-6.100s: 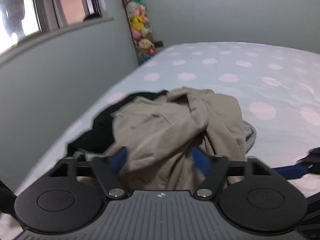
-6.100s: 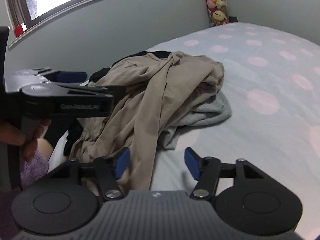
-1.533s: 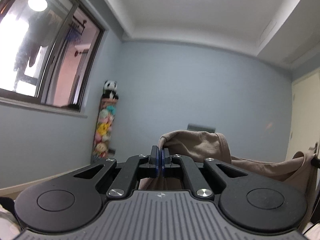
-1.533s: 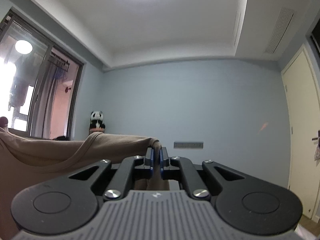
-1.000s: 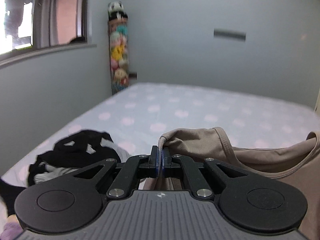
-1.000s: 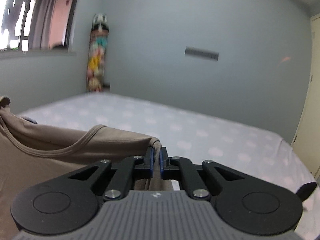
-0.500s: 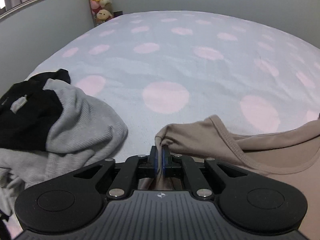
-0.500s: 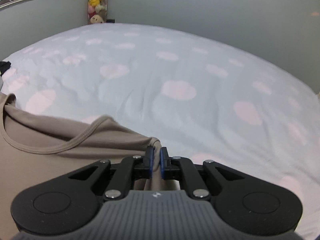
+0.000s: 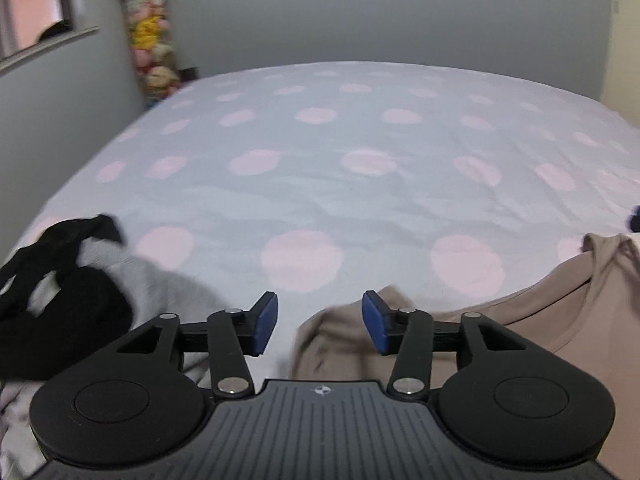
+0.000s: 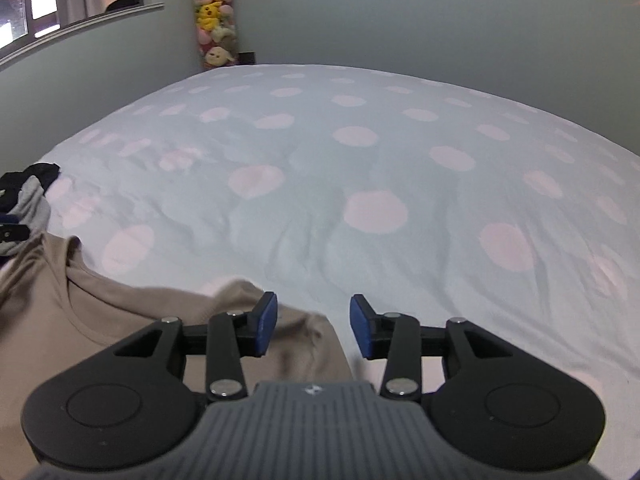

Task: Fold clothes
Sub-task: 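Lay the beige shirt flat on the bed and open both grippers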

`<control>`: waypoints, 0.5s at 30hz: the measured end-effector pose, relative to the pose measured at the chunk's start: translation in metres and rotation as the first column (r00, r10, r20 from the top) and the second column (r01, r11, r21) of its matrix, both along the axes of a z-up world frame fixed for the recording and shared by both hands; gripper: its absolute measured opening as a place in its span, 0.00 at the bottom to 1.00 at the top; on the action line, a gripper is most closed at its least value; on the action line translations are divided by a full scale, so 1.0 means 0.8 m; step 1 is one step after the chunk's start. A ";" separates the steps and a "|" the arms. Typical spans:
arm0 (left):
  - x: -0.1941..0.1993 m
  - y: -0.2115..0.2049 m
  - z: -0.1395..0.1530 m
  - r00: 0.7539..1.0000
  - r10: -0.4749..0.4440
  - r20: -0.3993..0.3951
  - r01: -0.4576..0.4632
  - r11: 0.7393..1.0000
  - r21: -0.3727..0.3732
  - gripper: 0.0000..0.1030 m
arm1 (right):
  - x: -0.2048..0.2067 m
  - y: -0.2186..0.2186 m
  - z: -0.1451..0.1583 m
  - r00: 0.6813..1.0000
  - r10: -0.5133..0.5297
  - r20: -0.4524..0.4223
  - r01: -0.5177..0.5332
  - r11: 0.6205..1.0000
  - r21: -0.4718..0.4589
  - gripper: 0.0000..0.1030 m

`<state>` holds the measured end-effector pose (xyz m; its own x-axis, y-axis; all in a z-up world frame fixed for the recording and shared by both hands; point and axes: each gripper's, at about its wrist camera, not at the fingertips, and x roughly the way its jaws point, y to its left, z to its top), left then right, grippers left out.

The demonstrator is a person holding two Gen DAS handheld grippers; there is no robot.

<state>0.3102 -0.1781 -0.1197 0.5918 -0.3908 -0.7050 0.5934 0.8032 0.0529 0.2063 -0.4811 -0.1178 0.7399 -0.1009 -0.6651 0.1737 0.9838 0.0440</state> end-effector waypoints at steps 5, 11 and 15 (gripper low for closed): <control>0.032 -0.028 -0.025 0.995 -0.048 -0.088 0.048 0.999 -0.007 0.44 | 0.049 -0.011 -0.016 0.998 0.047 -0.038 -0.043 0.995 0.095 0.42; 0.035 -0.039 -0.059 0.986 -0.063 -0.157 0.063 0.998 -0.007 0.42 | 0.077 -0.002 -0.052 0.984 0.117 -0.133 -0.099 0.985 0.138 0.32; 0.020 -0.046 -0.056 0.985 -0.097 -0.145 0.097 0.995 -0.006 0.09 | 0.072 0.011 -0.058 0.982 0.142 -0.128 -0.128 0.986 0.111 0.07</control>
<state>0.3264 -0.2145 -0.1647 0.4426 -0.4405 -0.7811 0.6696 0.7417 -0.0388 0.2639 -0.4721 -0.1644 0.6450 0.0673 -0.7612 0.0512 0.9901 0.1309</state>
